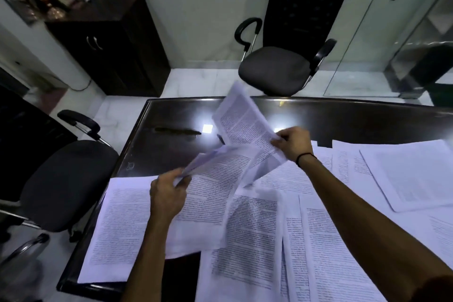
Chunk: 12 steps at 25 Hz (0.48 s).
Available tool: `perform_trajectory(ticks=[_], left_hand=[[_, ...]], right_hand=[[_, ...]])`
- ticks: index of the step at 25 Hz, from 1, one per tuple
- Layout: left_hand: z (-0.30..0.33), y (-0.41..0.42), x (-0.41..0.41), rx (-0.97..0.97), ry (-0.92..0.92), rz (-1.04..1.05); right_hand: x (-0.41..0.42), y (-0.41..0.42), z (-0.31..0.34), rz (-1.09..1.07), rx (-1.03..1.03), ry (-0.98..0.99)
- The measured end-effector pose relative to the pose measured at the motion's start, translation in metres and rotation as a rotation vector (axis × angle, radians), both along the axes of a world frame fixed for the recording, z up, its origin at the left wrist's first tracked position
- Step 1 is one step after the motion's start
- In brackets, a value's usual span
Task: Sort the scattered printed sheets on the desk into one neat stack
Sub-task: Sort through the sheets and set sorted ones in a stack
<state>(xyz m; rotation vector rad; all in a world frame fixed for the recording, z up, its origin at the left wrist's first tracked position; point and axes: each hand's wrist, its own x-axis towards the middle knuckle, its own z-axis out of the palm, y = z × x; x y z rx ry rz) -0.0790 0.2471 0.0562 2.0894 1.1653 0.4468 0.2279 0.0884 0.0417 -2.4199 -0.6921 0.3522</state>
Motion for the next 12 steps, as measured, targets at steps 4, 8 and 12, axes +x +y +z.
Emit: perform_trajectory(ticks=[4, 8, 12], left_hand=[[0.047, -0.03, 0.058, 0.456, 0.084, -0.426], [0.068, -0.07, 0.093, 0.644, 0.122, -0.532], [0.064, -0.077, 0.077, 0.308, -0.141, -0.307]], right_hand=[[-0.012, -0.003, 0.071, 0.42, -0.184, -0.39], [-0.058, -0.023, 0.121, 0.685, 0.118, -0.401], [-0.041, -0.061, 0.12, 0.18, 0.525, -0.136]])
